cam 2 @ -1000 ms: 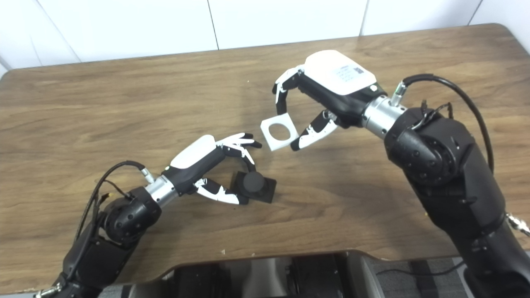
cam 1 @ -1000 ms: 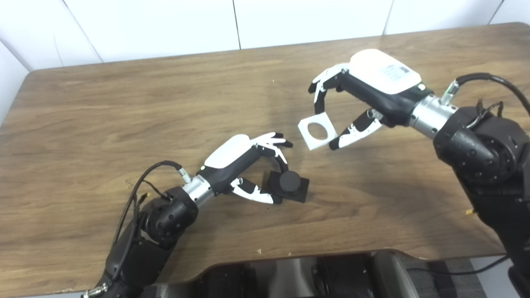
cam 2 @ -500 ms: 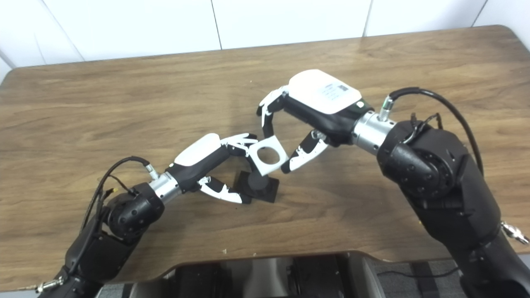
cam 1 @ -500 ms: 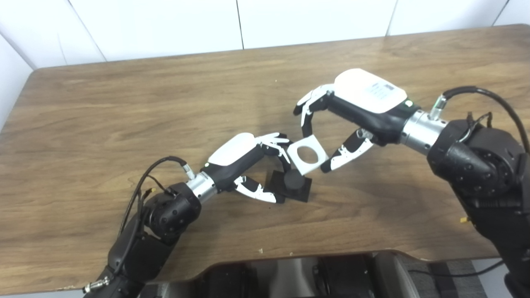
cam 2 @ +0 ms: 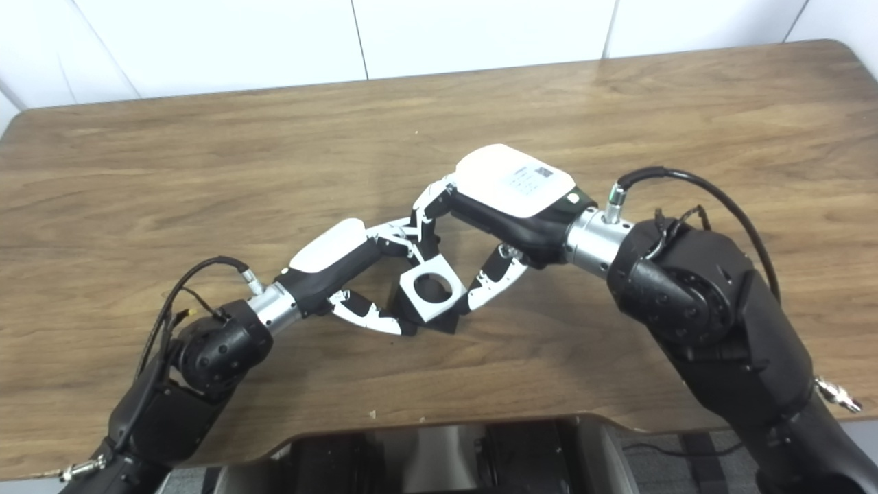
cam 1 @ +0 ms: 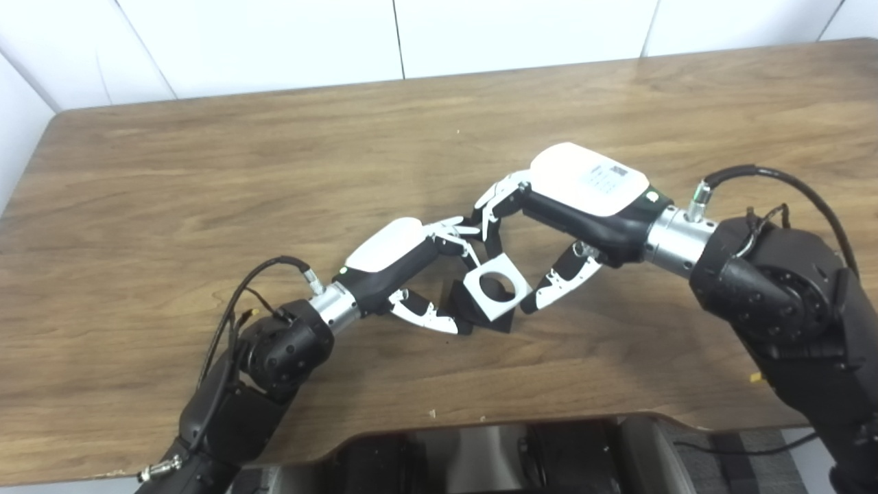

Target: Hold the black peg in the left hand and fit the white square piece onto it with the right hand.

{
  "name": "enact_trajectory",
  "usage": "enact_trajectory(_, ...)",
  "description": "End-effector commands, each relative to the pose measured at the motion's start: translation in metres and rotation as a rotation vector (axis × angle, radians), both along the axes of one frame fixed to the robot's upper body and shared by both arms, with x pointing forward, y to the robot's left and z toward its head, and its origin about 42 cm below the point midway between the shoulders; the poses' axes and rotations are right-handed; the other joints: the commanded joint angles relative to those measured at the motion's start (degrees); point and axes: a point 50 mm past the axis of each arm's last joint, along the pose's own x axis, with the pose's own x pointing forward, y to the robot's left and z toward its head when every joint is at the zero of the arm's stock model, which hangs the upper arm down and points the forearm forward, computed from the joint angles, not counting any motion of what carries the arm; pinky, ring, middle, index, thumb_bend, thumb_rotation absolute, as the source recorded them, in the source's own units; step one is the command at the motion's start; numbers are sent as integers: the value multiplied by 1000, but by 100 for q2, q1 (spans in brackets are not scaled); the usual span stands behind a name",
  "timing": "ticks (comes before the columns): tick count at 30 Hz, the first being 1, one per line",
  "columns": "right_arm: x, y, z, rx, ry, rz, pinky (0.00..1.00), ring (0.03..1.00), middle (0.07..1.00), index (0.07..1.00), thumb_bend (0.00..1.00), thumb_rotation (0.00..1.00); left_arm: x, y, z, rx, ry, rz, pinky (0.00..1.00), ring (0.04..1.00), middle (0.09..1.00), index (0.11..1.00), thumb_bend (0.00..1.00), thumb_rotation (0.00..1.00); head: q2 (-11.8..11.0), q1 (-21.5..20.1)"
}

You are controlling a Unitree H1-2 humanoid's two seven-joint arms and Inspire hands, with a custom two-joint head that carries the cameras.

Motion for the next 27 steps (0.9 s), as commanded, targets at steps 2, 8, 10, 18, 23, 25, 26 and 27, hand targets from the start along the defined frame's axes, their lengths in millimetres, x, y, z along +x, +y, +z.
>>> enact_trajectory(2,-1,4,9,9,-62,32,671,757,741,480,516,139,-15,17,-45,210,169,33,889,952,871,493,518,72,7,5)
enact_trajectory(8,1,4,7,12,-65,28,666,754,740,480,516,139,-16,17,-44,214,169,34,891,954,871,493,518,72,30,5)
enact_trajectory(10,2,4,7,16,-72,27,660,749,737,480,516,138,-16,17,-45,211,166,30,888,954,871,492,518,72,27,7)
enact_trajectory(18,5,3,6,25,-68,6,659,756,740,480,516,137,-16,17,-45,217,164,28,885,952,872,493,517,74,29,7)
enact_trajectory(23,10,3,4,47,-60,-20,662,755,738,480,516,137,-16,15,-45,212,165,28,889,951,869,493,517,74,34,-7)
enact_trajectory(25,12,4,4,54,-63,-29,661,754,740,480,516,137,-17,15,-45,215,168,27,897,955,872,493,517,74,34,-7)
enact_trajectory(26,13,4,4,61,-65,-35,653,753,740,480,516,138,-17,15,-45,216,167,26,898,955,872,493,517,74,44,-6)
enact_trajectory(27,15,5,4,69,-69,-39,642,751,738,480,515,138,-17,15,-45,217,167,26,898,954,871,493,517,74,44,-6)
